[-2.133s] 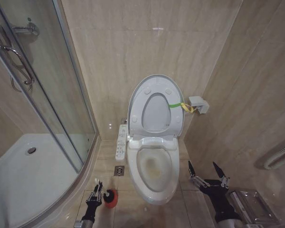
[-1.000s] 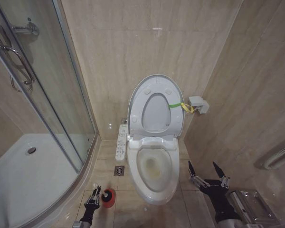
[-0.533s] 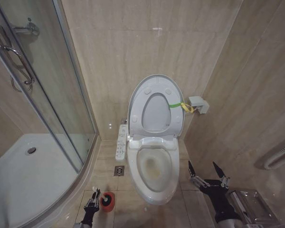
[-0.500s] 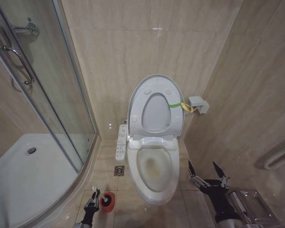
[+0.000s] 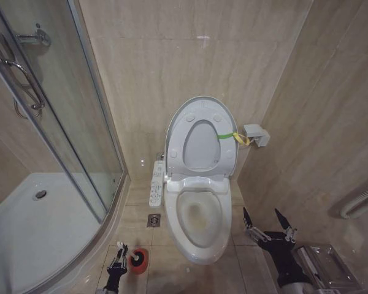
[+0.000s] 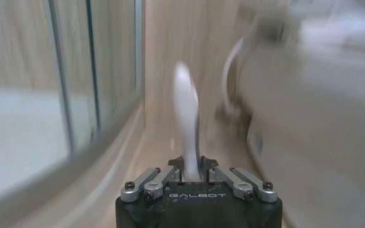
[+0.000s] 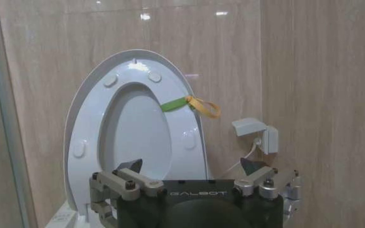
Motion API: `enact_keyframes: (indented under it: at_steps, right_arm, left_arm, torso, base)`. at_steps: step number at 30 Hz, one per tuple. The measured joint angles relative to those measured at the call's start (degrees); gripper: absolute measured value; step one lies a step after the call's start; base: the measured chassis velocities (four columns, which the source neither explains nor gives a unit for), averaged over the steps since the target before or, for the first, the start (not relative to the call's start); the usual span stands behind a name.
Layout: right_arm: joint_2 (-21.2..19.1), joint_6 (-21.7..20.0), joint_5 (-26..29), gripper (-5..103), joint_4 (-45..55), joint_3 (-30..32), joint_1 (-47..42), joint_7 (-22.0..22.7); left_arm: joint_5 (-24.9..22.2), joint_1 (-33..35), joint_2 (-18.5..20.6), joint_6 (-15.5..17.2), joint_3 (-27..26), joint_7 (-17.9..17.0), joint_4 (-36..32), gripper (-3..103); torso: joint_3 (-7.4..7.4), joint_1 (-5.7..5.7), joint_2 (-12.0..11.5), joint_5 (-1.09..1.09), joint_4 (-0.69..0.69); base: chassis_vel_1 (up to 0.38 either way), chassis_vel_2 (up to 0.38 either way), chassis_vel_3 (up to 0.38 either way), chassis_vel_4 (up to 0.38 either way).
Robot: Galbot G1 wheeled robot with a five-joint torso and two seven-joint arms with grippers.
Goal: Open the toilet lid, clean the toilet bowl with a toilet brush, close the toilet lid, and flush.
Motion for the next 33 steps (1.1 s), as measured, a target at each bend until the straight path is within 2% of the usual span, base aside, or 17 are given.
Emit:
enact_keyframes:
  at_steps: [1, 4, 5, 11, 12, 18, 19, 22, 24, 26, 27, 30, 33]
  right_arm:
    - [-0.01, 0.00, 0.00, 100, 0.00, 0.00, 0.00, -0.01]
    - [0.00, 0.00, 0.00, 100, 0.00, 0.00, 0.00, -0.01]
    - [-0.01, 0.00, 0.00, 100, 0.00, 0.00, 0.00, 0.00]
    - [0.00, 0.00, 0.00, 100, 0.00, 0.00, 0.00, -0.01]
    - [-0.01, 0.00, 0.00, 100, 0.00, 0.00, 0.00, -0.01]
    - [-0.01, 0.00, 0.00, 100, 0.00, 0.00, 0.00, -0.01]
    - [-0.01, 0.00, 0.00, 100, 0.00, 0.00, 0.00, -0.01]
    - [-0.01, 0.00, 0.00, 100, 0.00, 0.00, 0.00, -0.01]
    - [-0.01, 0.00, 0.00, 100, 0.00, 0.00, 0.00, -0.01]
    - [0.00, 0.00, 0.00, 100, 0.00, 0.00, 0.00, -0.01]
    - [-0.01, 0.00, 0.00, 100, 0.00, 0.00, 0.00, -0.01]
    - [-0.01, 0.00, 0.00, 100, 0.00, 0.00, 0.00, -0.01]
    - [-0.01, 0.00, 0.00, 100, 0.00, 0.00, 0.00, -0.01]
  left_arm:
    - [1.49, 0.43, -0.19, 0.09, 0.32, -1.54, -0.46, 15]
    - [2.64, 0.59, -0.24, -0.02, 0.40, -2.28, -1.29, 15]
    - [3.06, 0.67, -0.27, -0.10, 0.55, -2.70, -1.82, 35]
    - [3.24, 0.90, -0.33, -0.38, 0.75, -2.84, -2.19, 35]
    - [3.24, 1.01, -0.35, -0.41, 0.75, -2.90, -2.40, 62]
    - [3.23, 2.83, -0.34, -0.44, 0.76, -3.79, -5.20, 62]
    - [3.23, 3.72, -0.34, -0.44, 0.75, -4.14, -6.48, 89]
    - [3.24, 5.55, -0.36, -0.40, 0.76, -4.87, -9.18, 89]
    - [4.58, 8.37, -0.53, 0.32, 0.85, -6.78, -12.76, 89]
    - [4.72, 8.57, -0.56, 0.38, 0.85, -6.94, -12.98, 89]
    - [5.13, 9.16, -0.66, 0.56, 0.84, -7.39, -13.59, 100]
    - [6.63, 11.30, -1.04, 1.09, 0.52, -8.77, -16.11, 100]
    - [9.53, 14.86, -1.87, 2.07, -0.42, -11.84, -20.89, 100]
  torso:
    - [0.02, 0.01, -0.01, -0.07, 0.05]
    - [0.01, 0.01, -0.01, -0.04, 0.02]
    - [0.01, 0.01, -0.01, 0.00, 0.01]
    - [0.01, 0.01, -0.02, 0.00, 0.01]
    - [0.01, 0.01, -0.01, -0.02, 0.01]
    - [0.01, 0.01, -0.01, -0.01, 0.01]
    - [0.01, 0.01, -0.01, -0.01, 0.01]
    - [0.01, 0.01, -0.01, -0.01, 0.01]
    - [0.00, 0.01, -0.01, 0.00, 0.01]
    - [0.00, 0.01, -0.01, 0.00, 0.01]
    - [0.00, 0.00, -0.01, -0.01, 0.01]
    - [0.00, 0.00, -0.01, -0.01, 0.01]
    - [0.00, 0.00, -0.01, -0.01, 0.01]
  base:
    - [0.000, 0.000, 0.000, 0.000]
    - [0.000, 0.000, 0.000, 0.000]
    - [0.000, 0.000, 0.000, 0.000]
    - [0.000, 0.000, 0.000, 0.000]
    - [0.000, 0.000, 0.000, 0.000]
    - [0.000, 0.000, 0.000, 0.000]
    - [0.000, 0.000, 0.000, 0.000]
    - [0.000, 0.000, 0.000, 0.000]
    - [0.000, 0.000, 0.000, 0.000]
    - [0.000, 0.000, 0.000, 0.000]
    - [0.000, 0.000, 0.000, 0.000]
    - [0.000, 0.000, 0.000, 0.000]
    - [0.000, 0.000, 0.000, 0.000]
